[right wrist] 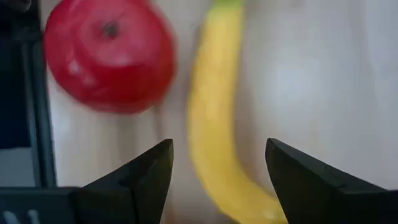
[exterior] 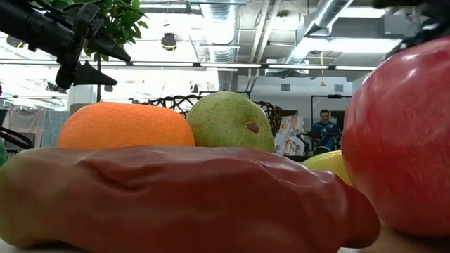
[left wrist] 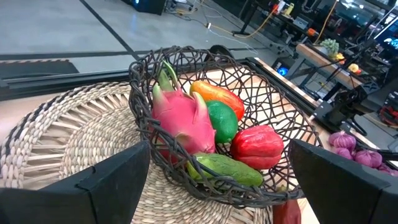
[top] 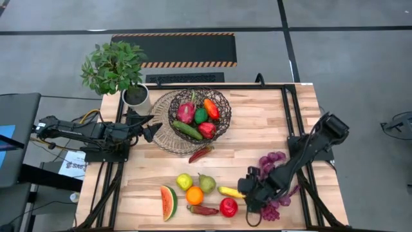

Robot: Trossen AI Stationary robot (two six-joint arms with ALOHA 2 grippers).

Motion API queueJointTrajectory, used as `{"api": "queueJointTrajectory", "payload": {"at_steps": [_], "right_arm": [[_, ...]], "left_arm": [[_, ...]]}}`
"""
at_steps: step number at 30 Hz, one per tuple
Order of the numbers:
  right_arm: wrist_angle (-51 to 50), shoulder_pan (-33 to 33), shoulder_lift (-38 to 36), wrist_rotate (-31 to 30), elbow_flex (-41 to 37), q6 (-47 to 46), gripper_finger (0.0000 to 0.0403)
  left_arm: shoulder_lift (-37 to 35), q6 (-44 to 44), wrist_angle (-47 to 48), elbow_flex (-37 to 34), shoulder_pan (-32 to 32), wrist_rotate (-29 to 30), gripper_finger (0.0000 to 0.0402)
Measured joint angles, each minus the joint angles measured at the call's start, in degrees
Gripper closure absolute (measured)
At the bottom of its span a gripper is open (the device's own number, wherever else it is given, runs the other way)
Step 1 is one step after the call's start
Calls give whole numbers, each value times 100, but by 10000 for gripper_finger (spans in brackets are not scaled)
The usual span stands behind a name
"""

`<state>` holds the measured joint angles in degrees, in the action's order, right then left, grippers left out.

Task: Build produce basket
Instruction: Put the banana into the wire basket

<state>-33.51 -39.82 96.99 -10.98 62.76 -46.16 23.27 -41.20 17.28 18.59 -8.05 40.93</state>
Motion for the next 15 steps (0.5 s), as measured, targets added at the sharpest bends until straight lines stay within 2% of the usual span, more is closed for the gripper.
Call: {"api": "queueJointTrajectory", "payload": {"at_steps": [15], "right_arm": [[2,128,938,274,4,210,127]], "left_arm": [[-1,4,2,-1,1,35,34]]}}
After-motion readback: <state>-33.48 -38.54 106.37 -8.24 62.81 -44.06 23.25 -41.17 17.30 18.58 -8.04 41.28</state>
